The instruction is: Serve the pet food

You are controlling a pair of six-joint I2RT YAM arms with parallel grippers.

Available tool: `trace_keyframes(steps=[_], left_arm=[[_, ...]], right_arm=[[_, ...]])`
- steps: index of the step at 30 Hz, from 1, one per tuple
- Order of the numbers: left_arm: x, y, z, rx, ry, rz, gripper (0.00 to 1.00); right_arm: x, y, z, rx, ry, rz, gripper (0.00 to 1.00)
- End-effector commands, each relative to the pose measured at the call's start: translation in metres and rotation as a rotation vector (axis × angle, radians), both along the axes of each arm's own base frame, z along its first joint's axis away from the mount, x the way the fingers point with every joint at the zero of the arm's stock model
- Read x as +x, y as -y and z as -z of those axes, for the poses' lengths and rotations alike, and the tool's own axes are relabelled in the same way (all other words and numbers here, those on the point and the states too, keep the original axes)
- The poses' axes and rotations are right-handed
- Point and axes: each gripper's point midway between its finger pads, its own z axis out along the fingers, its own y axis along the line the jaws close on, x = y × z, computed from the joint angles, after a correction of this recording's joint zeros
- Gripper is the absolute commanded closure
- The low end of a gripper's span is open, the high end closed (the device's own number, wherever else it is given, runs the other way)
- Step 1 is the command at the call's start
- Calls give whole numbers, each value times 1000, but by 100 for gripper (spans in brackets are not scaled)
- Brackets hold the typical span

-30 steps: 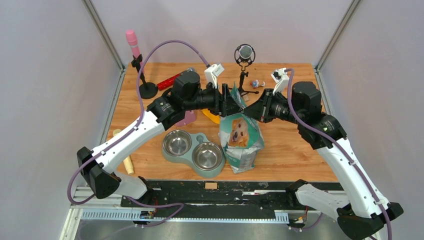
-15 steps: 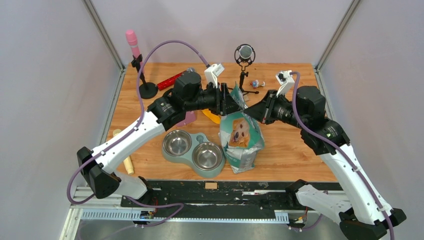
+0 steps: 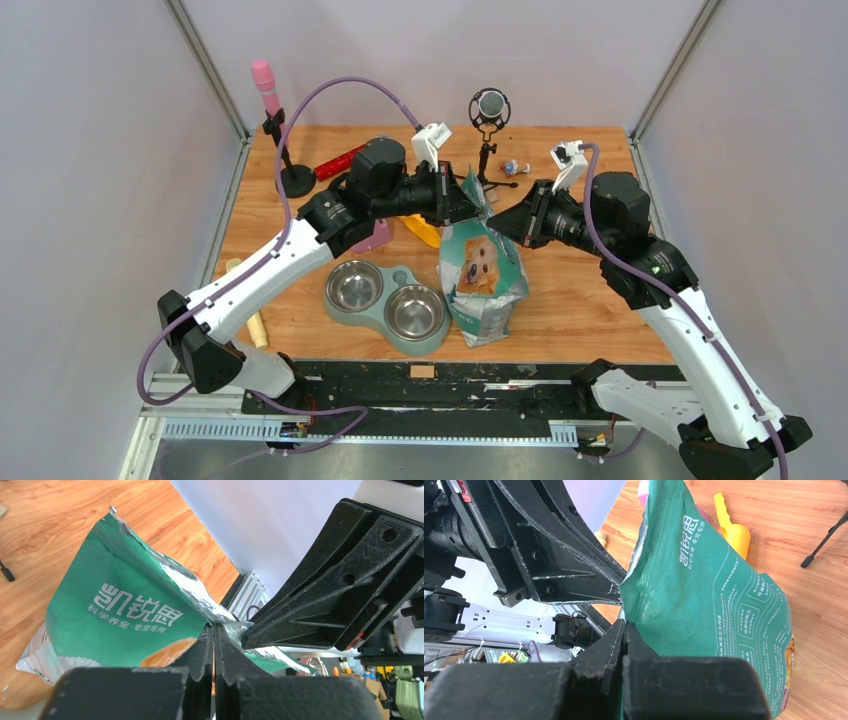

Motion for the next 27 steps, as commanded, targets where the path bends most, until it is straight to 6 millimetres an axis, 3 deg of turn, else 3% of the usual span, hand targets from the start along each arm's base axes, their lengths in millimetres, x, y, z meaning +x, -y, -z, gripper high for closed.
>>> trace_keyframes(steps=[1, 9, 16, 21, 27], left_arm=[[8, -7, 23, 81, -12, -41, 100], [5, -17, 37, 160, 6, -96, 100], [0, -15, 40, 191, 8, -94, 100], [-5, -8, 28, 133, 15, -57, 100], [-14, 3, 0, 2, 42, -3, 100]], right_arm=[[0, 5, -43, 79, 141, 36, 100], [31, 32, -43, -53, 228, 216, 100], [26, 32, -59, -66, 349, 186, 100], [4, 11, -53, -68, 342, 9, 100], [15, 9, -27, -171, 235, 42, 86]])
